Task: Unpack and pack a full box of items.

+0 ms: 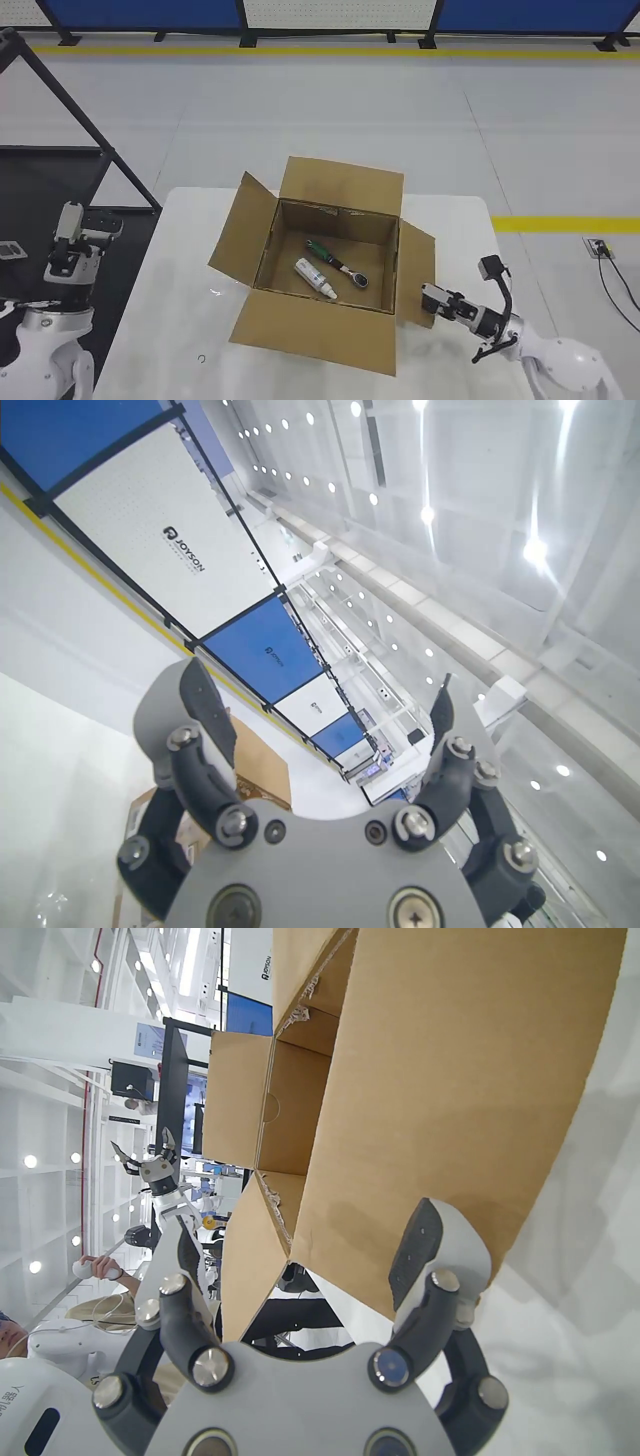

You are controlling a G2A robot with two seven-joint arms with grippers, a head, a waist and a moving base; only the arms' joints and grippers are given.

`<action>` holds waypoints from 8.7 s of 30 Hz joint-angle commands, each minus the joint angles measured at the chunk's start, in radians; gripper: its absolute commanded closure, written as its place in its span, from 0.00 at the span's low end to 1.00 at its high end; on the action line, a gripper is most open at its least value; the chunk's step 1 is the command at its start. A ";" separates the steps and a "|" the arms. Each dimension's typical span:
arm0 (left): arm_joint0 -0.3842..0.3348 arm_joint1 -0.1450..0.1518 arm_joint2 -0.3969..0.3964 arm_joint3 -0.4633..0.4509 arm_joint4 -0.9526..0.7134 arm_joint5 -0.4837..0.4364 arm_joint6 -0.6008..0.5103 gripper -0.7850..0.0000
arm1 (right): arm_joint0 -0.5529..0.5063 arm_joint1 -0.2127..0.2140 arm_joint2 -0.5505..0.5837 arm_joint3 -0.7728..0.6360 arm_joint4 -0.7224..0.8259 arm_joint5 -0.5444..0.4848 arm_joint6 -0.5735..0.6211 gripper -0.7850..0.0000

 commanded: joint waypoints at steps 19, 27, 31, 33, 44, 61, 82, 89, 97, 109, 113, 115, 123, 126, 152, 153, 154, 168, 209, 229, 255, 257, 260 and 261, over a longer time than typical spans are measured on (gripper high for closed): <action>0.063 0.009 -0.015 0.094 -0.069 -0.094 -0.076 0.00 | 0.432 -0.037 -0.514 -0.247 -0.543 0.260 0.056 0.00; 0.069 0.010 -0.018 0.102 -0.095 -0.104 -0.101 0.00 | 0.588 -0.081 -0.660 -0.101 -0.522 0.337 0.047 0.00; 0.069 0.010 -0.018 0.102 -0.095 -0.104 -0.101 0.00 | 0.588 -0.081 -0.660 -0.101 -0.522 0.337 0.047 0.00; 0.069 0.010 -0.018 0.102 -0.095 -0.104 -0.101 0.00 | 0.588 -0.081 -0.660 -0.101 -0.522 0.337 0.047 0.00; 0.077 0.014 -0.004 0.069 -0.104 -0.101 -0.138 0.00 | 0.793 -0.155 -0.874 0.035 -0.625 0.310 0.027 0.00; 0.130 0.019 -0.025 0.045 -0.138 -0.121 -0.137 0.00 | 1.088 -0.395 -1.164 0.679 -0.593 0.276 0.017 0.09; 0.135 0.023 -0.009 0.025 -0.120 -0.127 -0.116 0.00 | 1.112 -0.556 -1.243 0.978 -0.666 0.254 0.020 0.51; 0.144 0.024 -0.015 0.021 -0.120 -0.133 -0.101 0.00 | 1.110 -0.596 -1.251 1.048 -0.702 0.264 -0.009 0.51; 0.155 0.025 -0.023 0.016 -0.124 -0.140 -0.089 0.00 | 1.110 -0.638 -1.251 1.134 -0.724 0.254 -0.012 0.51; 0.160 0.026 -0.020 0.013 -0.119 -0.143 -0.076 0.00 | 1.133 -0.672 -1.212 1.216 -0.704 0.181 -0.045 1.00; 0.155 0.026 -0.008 0.009 -0.111 -0.138 -0.078 0.00 | 1.147 -0.667 -1.186 1.225 -0.687 0.136 -0.064 1.00; 0.152 0.026 0.000 0.008 -0.104 -0.136 -0.079 0.00 | 1.152 -0.661 -1.174 1.218 -0.684 0.119 -0.079 1.00; 0.141 0.027 0.031 0.006 -0.086 -0.124 -0.079 0.00 | 1.158 -0.610 -1.119 1.118 -0.704 0.078 -0.116 1.00; 0.138 0.027 0.039 0.002 -0.080 -0.124 -0.078 0.00 | 1.140 -0.578 -1.093 1.036 -0.732 0.097 -0.122 1.00; 0.100 0.030 0.107 0.017 -0.053 -0.107 -0.087 0.00 | 0.462 -0.239 -0.361 -0.614 -1.447 0.524 0.388 1.00; 0.097 0.030 0.112 0.017 -0.051 -0.105 -0.090 0.00 | 0.436 -0.235 -0.329 -0.653 -1.465 0.531 0.400 1.00; 0.094 0.030 0.116 0.017 -0.047 -0.102 -0.091 0.00 | 0.410 -0.232 -0.299 -0.688 -1.474 0.534 0.414 1.00; 0.061 0.032 0.145 0.001 -0.017 -0.090 -0.076 0.00 | 0.116 -0.210 0.103 -0.567 -1.273 0.486 0.400 1.00; 0.070 0.032 0.176 -0.031 0.038 -0.061 0.003 0.00 | 0.304 -0.133 0.149 0.216 -1.086 0.237 0.204 0.25; 0.108 0.033 0.127 -0.025 -0.019 -0.099 0.009 0.00 | 0.382 -0.115 -0.055 -0.509 -1.054 0.252 0.312 0.37; 0.195 0.033 0.017 -0.023 -0.110 -0.157 0.006 0.00 | 1.044 -0.340 -0.969 0.577 -0.786 0.134 0.304 0.31; 0.193 0.033 0.016 -0.021 -0.111 -0.158 0.001 0.00 | 1.059 -0.363 -0.996 0.655 -0.768 0.121 0.282 0.32; 0.191 0.033 0.012 -0.018 -0.115 -0.157 -0.006 0.00 | 1.076 -0.397 -1.034 0.757 -0.767 0.130 0.247 0.38; 0.192 0.034 0.010 -0.017 -0.117 -0.156 -0.009 0.00 | 1.083 -0.407 -1.047 0.789 -0.779 0.147 0.232 0.42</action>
